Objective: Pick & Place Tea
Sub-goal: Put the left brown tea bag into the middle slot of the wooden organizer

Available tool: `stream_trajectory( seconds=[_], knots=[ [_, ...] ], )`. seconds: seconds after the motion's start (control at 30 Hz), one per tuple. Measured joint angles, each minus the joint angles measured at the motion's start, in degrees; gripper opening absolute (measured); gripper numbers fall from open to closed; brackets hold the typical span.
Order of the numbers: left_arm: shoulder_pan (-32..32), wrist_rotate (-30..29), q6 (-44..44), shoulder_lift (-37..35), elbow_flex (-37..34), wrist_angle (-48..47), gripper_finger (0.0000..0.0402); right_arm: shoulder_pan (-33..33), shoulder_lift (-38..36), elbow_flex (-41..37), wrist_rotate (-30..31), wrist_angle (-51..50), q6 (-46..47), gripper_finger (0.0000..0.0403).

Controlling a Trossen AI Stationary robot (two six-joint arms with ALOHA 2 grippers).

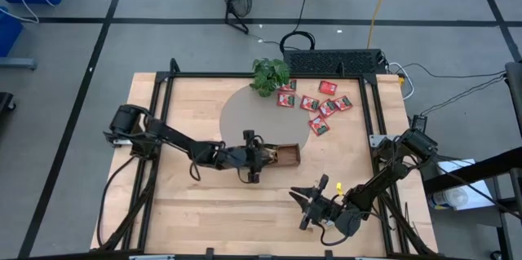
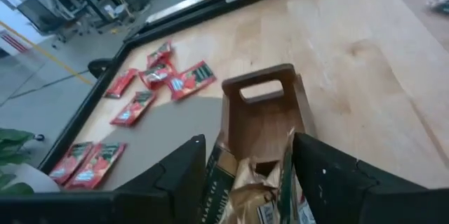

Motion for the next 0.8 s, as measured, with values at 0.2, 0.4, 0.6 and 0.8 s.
stream_trajectory(
  seconds=[0.2, 0.4, 0.6, 0.8],
  knots=[
    [1.0, -0.1, -1.3, 0.0, 0.0, -0.3, 0.0216, 0.0, 0.0, 0.0, 0.0, 0.0, 0.4, 0.005],
    [0.2, -2.4, 0.4, -3.7, 0.1, 2.4, 0.0216, -0.7, 0.0, 0.0, -0.2, -0.2, 1.0, 0.005],
    [-0.3, -3.2, 0.7, -9.4, 0.0, -0.2, 0.0216, -2.9, 0.0, 0.0, -5.8, -1.0, 5.0, 0.005],
    [-0.3, -3.5, 1.0, -12.8, 0.0, -2.9, 0.0216, -11.3, 0.0, 1.1, -26.0, -8.2, 10.2, 0.0018]
  ],
)
